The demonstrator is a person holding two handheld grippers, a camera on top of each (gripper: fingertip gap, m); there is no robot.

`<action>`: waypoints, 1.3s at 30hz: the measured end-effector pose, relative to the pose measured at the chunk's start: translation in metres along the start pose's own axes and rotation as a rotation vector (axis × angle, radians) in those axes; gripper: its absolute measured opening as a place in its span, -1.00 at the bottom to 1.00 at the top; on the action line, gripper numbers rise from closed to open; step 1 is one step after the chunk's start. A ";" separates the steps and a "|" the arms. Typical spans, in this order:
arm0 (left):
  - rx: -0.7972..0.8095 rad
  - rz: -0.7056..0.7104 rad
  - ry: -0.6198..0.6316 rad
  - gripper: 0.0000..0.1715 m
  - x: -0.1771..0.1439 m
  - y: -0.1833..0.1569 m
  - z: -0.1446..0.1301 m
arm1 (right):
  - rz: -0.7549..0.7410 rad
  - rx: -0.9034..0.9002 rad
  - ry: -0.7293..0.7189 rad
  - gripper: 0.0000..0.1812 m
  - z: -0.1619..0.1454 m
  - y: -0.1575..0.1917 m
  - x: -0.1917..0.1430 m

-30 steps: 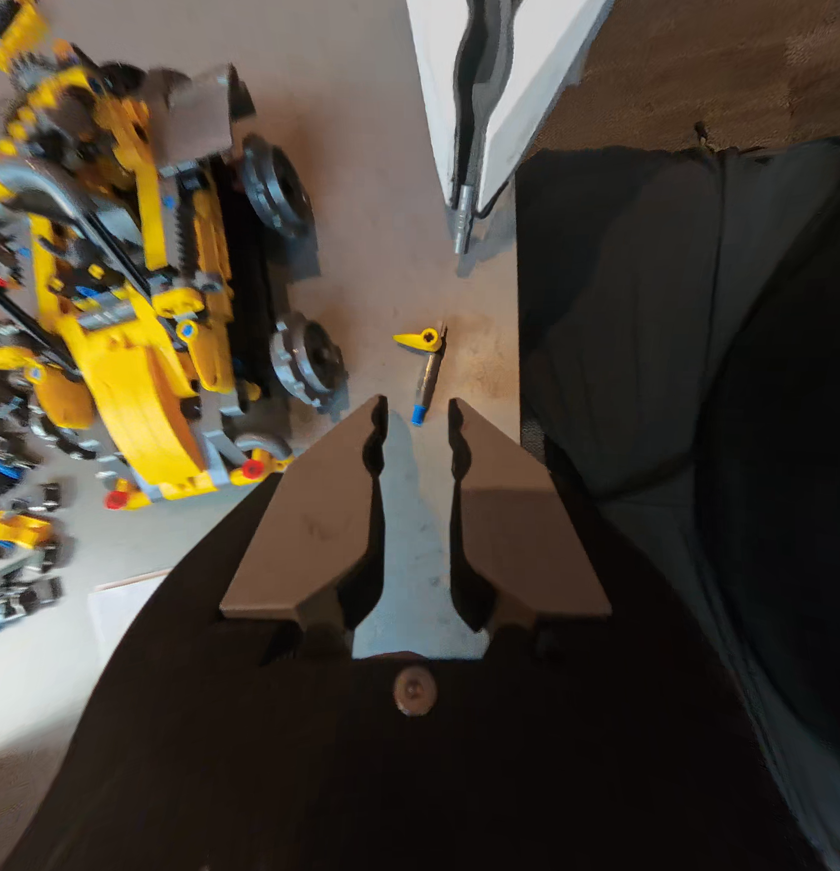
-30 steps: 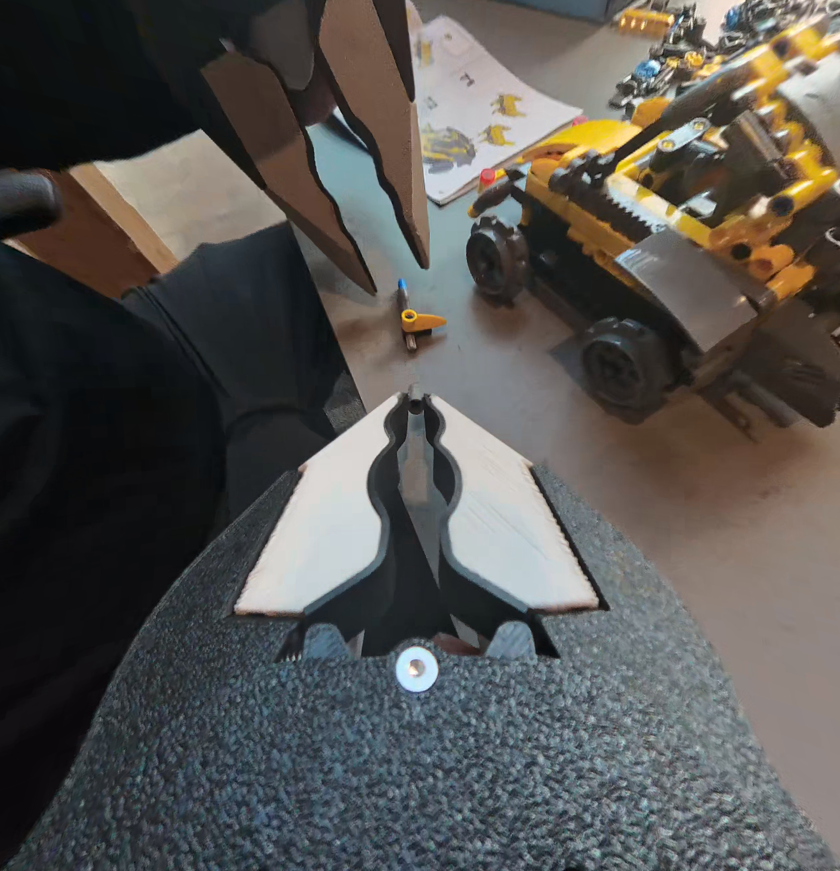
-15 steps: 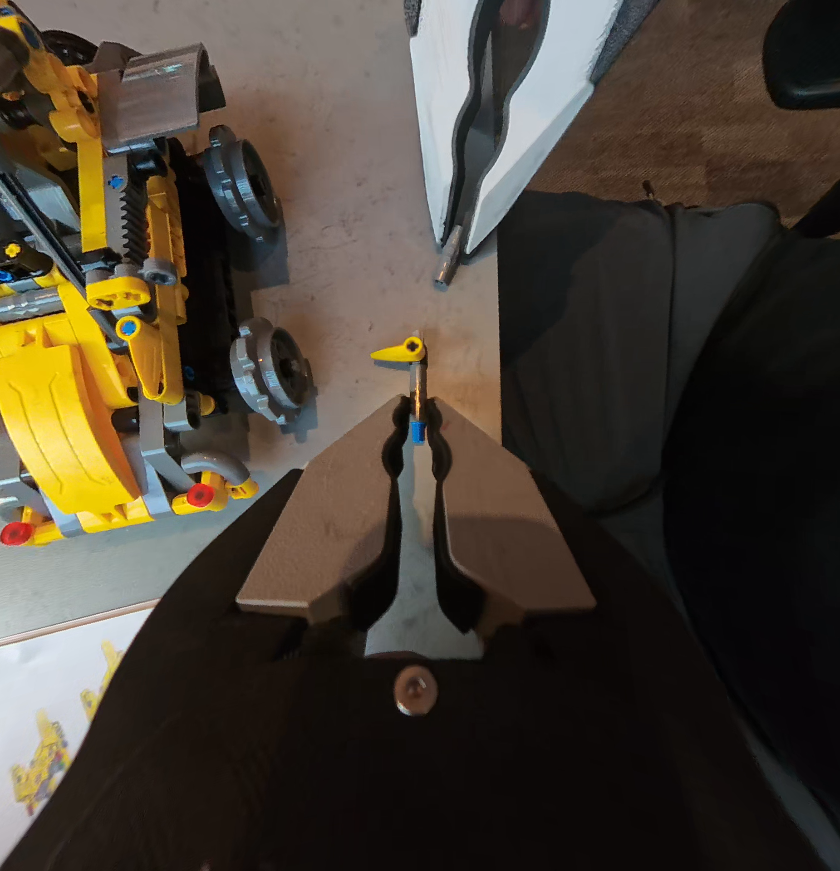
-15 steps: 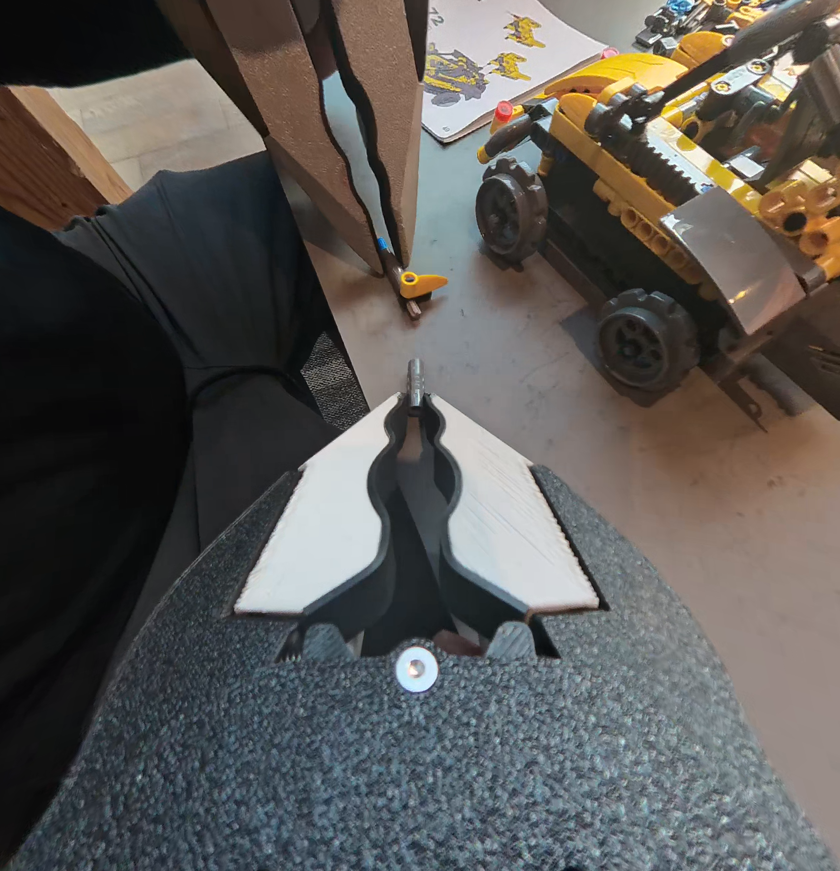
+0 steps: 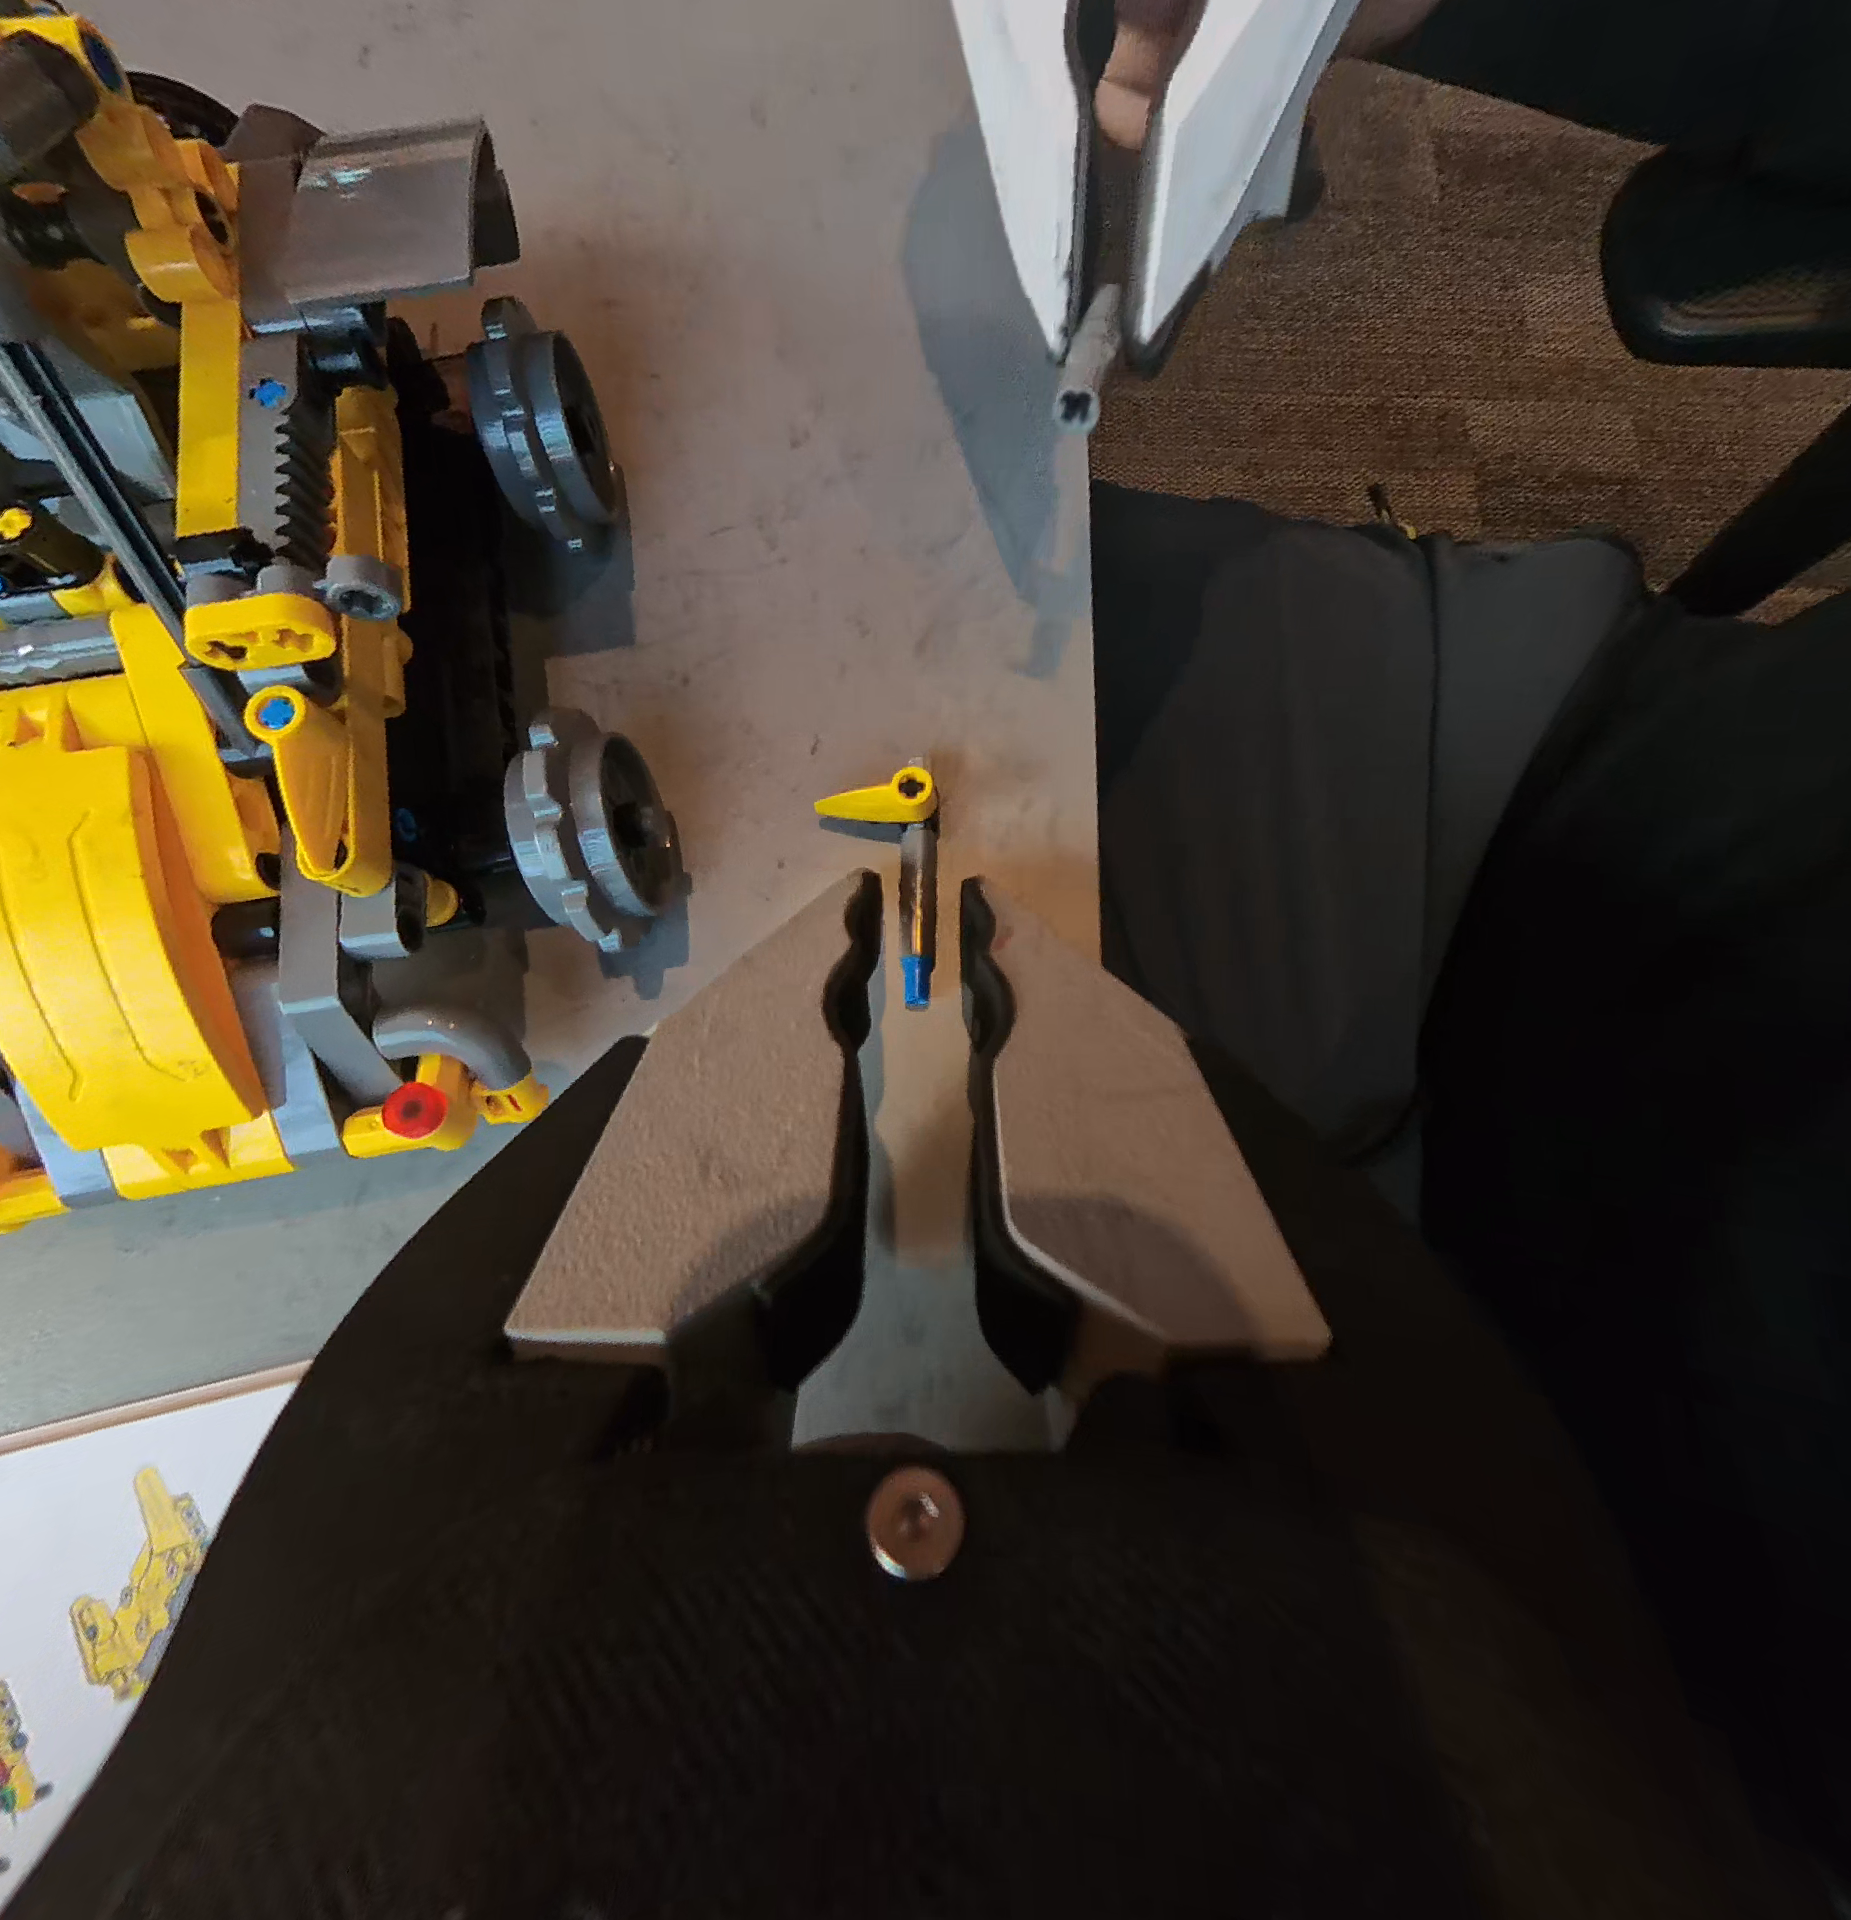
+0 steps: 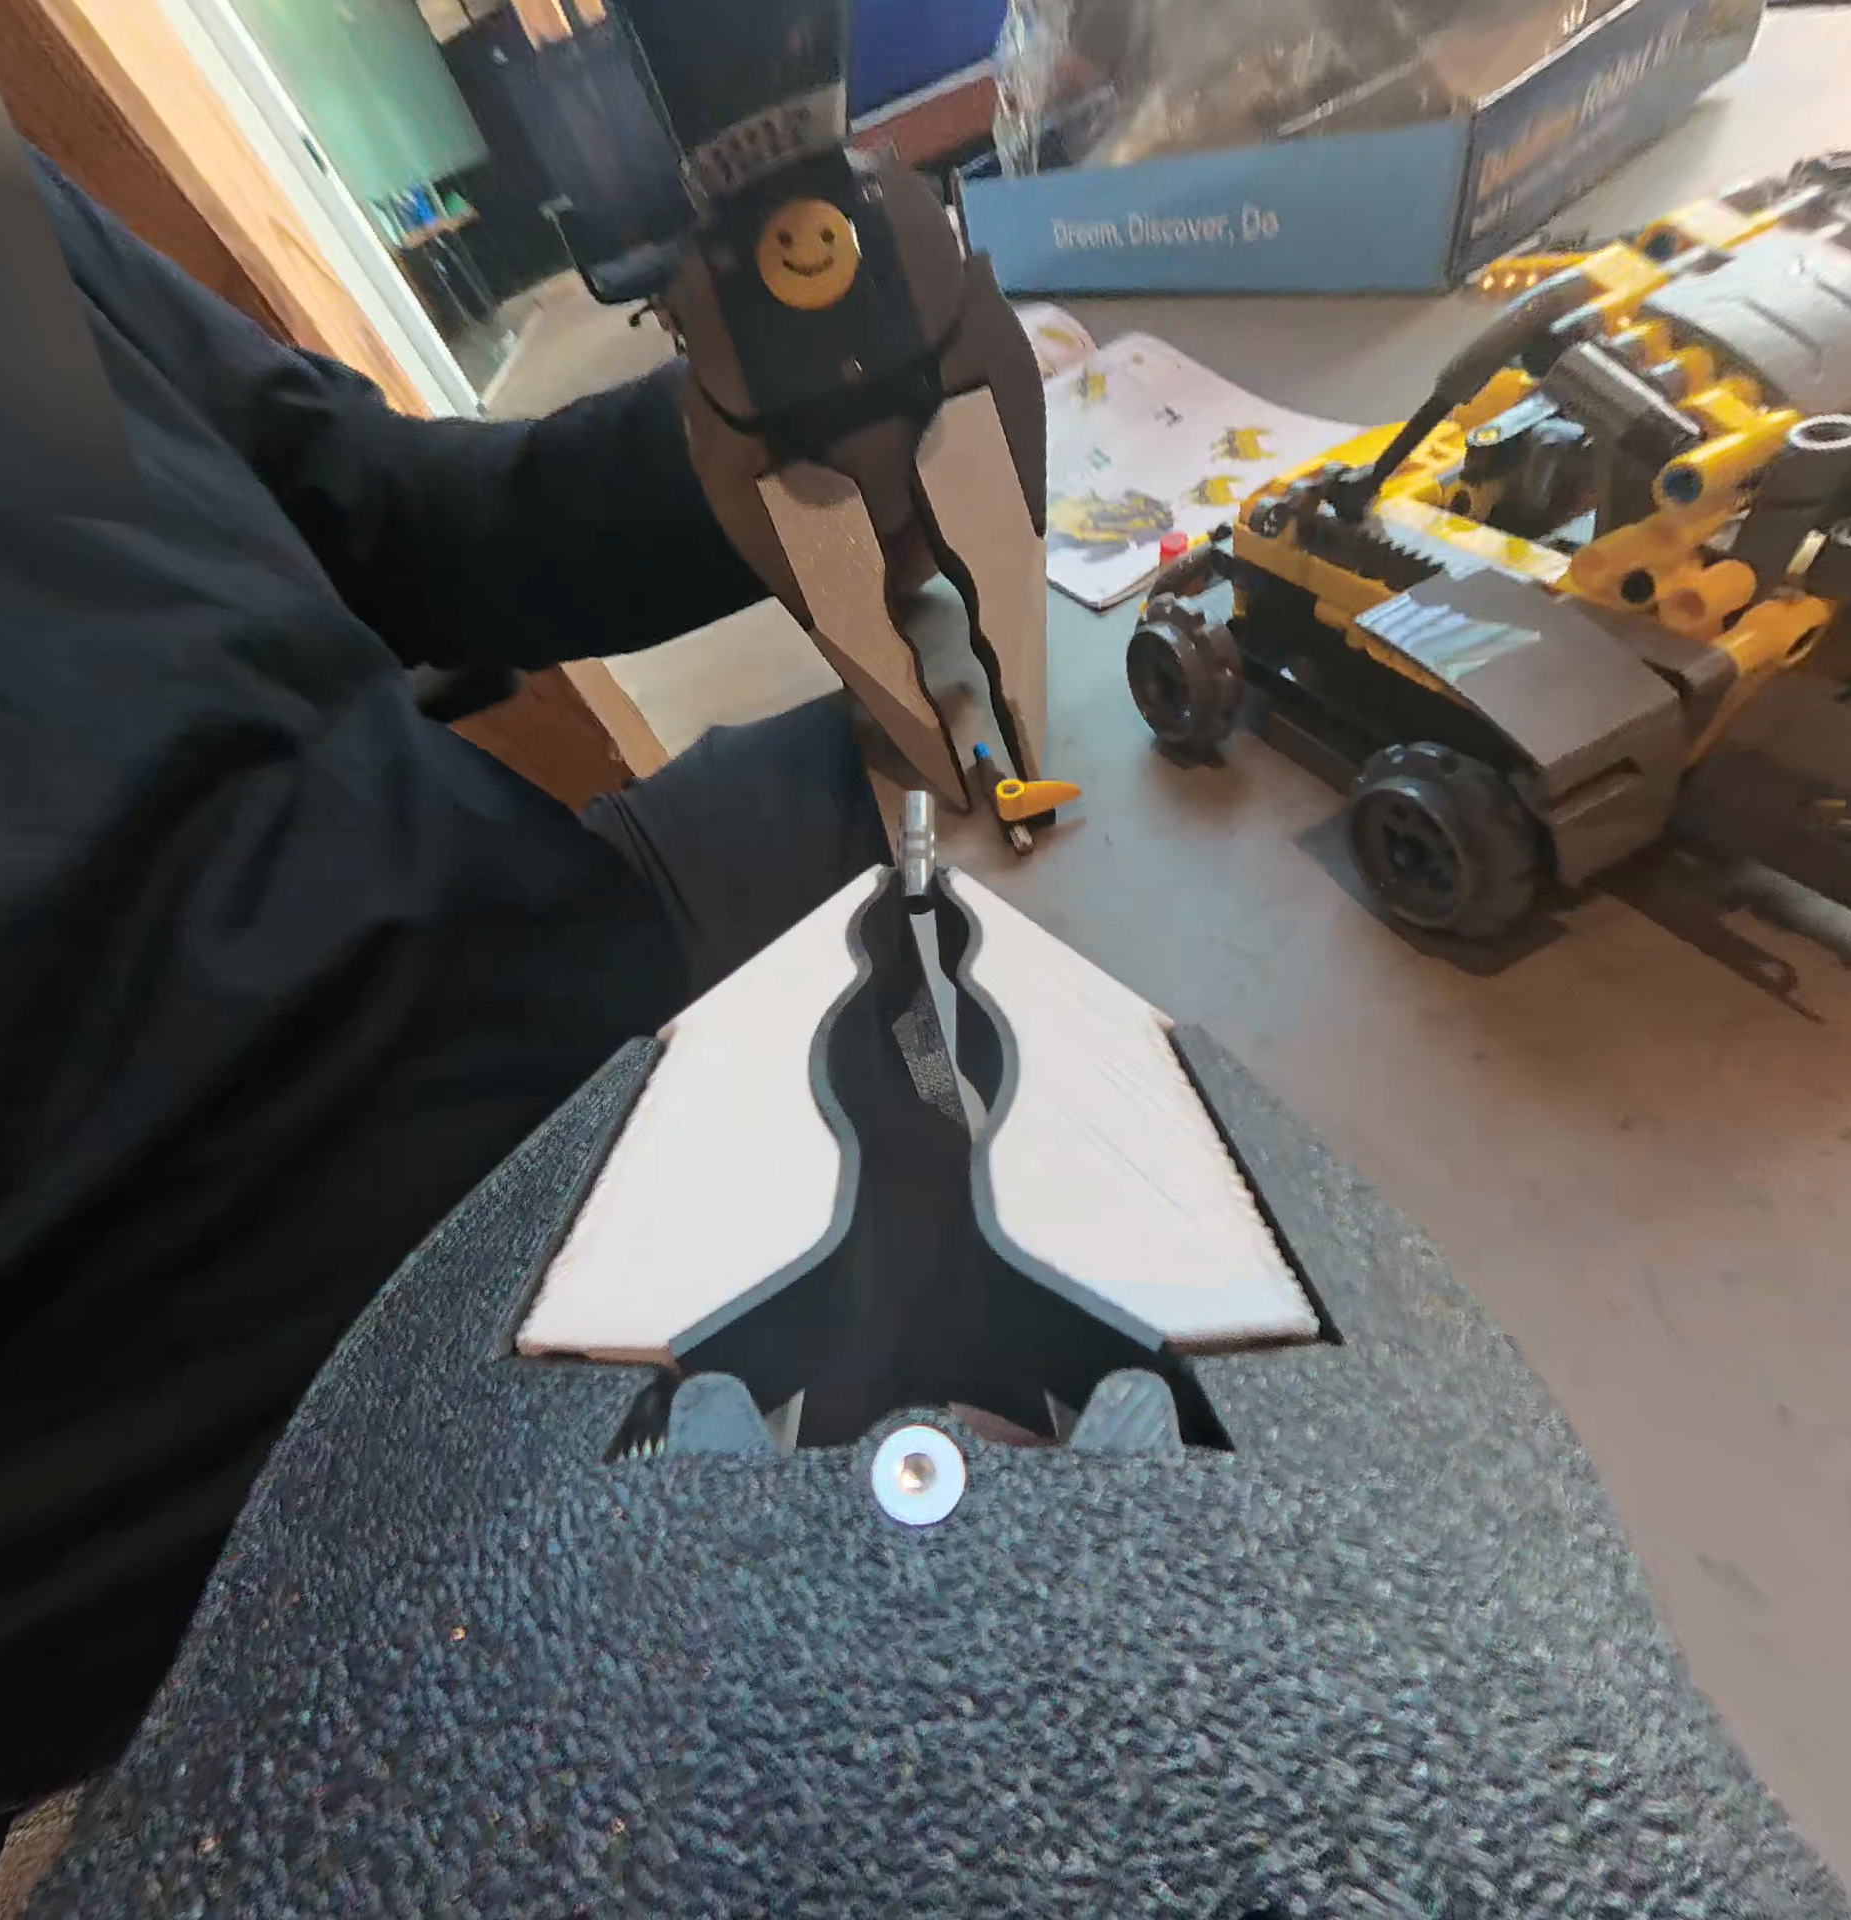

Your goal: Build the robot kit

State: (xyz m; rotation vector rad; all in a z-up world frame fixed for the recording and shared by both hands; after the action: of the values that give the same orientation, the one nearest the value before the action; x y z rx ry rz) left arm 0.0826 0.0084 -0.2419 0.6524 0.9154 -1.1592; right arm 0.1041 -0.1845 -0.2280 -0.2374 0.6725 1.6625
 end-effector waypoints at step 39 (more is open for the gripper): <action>0.096 -0.006 -0.159 -0.97 -0.012 -0.010 0.001 | 0.097 0.091 0.233 -0.96 0.010 -0.013 0.033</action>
State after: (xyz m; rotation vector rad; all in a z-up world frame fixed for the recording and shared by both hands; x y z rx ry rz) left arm 0.0713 0.0104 -0.2314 0.6260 0.7313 -1.2475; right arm 0.1116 -0.1511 -0.2409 -0.3410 0.9460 1.7071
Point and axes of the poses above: each gripper's, where its closed fingertips meet, x out along the fingers, z out of its top, y = z × x across the jaws, the point moved 8 cm from there along -x, back along the fingers, and after that the axes turned 15 degrees about y, right-handed, at the moved point
